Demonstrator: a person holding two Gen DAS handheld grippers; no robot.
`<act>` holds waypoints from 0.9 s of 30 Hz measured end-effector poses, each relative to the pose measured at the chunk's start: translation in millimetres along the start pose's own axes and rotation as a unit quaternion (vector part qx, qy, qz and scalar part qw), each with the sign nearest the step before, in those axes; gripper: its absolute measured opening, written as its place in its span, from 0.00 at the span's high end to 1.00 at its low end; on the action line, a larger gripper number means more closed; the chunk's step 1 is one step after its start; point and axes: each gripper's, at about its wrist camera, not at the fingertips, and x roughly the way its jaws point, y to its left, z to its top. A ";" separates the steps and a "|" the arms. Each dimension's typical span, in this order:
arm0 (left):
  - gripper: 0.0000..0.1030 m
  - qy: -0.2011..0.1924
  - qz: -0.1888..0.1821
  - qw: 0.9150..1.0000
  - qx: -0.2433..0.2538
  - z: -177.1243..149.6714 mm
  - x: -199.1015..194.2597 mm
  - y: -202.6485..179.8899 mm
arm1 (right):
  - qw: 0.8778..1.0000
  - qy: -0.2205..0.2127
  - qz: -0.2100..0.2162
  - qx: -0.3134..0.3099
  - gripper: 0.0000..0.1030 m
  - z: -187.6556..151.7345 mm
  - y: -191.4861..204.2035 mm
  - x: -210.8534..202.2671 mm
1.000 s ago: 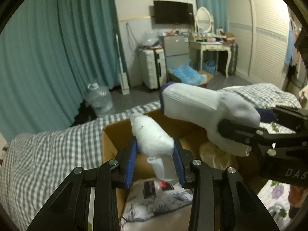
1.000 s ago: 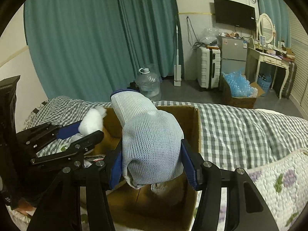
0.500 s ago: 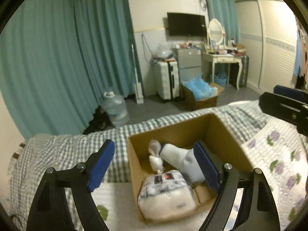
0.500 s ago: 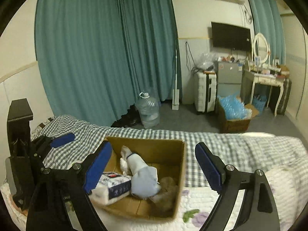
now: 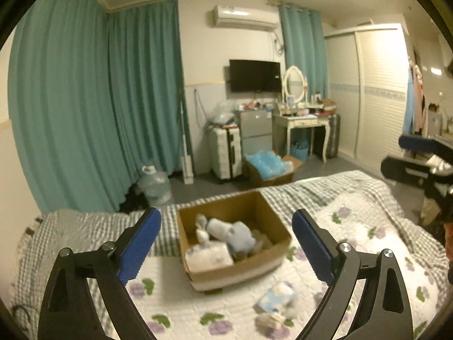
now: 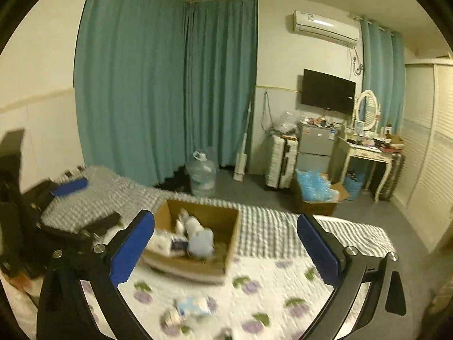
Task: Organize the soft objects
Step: 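Grasp the white lace cloth with the left gripper while the right grasps the white-green fuzzy toy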
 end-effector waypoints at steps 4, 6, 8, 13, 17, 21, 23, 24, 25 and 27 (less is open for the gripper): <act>0.07 0.008 0.004 1.000 -0.014 -26.4 -9.9 -3.7 | 1.000 0.027 0.000 0.000 0.02 -44.1 1.5 -3.9; 0.07 0.018 0.016 1.000 -0.016 -41.4 -7.6 -5.1 | 0.999 0.054 -0.001 0.000 0.02 -77.6 1.9 5.0; 0.07 0.026 0.015 0.999 -0.023 -56.6 -5.1 -7.1 | 0.997 0.078 0.001 0.006 0.02 -105.2 2.1 16.0; 0.08 0.060 0.039 0.996 -0.056 -106.9 28.2 -11.7 | 0.987 0.162 -0.010 0.024 0.02 -178.1 3.0 67.5; 0.08 0.108 0.031 0.992 -0.065 -149.5 57.9 -22.4 | 0.977 0.210 -0.017 0.026 0.02 -216.7 0.0 98.8; 0.08 0.155 0.027 0.985 -0.066 -185.3 74.6 -27.7 | 0.965 0.258 -0.034 0.011 0.02 -244.8 3.2 121.5; 0.08 0.173 0.022 0.982 -0.076 -198.9 80.9 -24.6 | 0.963 0.267 -0.035 0.008 0.02 -249.2 3.9 127.1; 0.08 0.184 0.020 0.979 -0.080 -204.3 84.6 -23.3 | 0.961 0.274 -0.031 0.013 0.02 -252.0 3.1 131.9; 0.08 0.193 0.018 0.978 -0.083 -207.2 87.4 -22.4 | 0.960 0.277 -0.027 0.018 0.02 -254.4 1.4 133.8; 0.08 0.209 0.015 0.975 -0.080 -211.9 92.0 -23.5 | 0.955 0.294 -0.014 0.037 0.02 -262.9 -2.4 143.4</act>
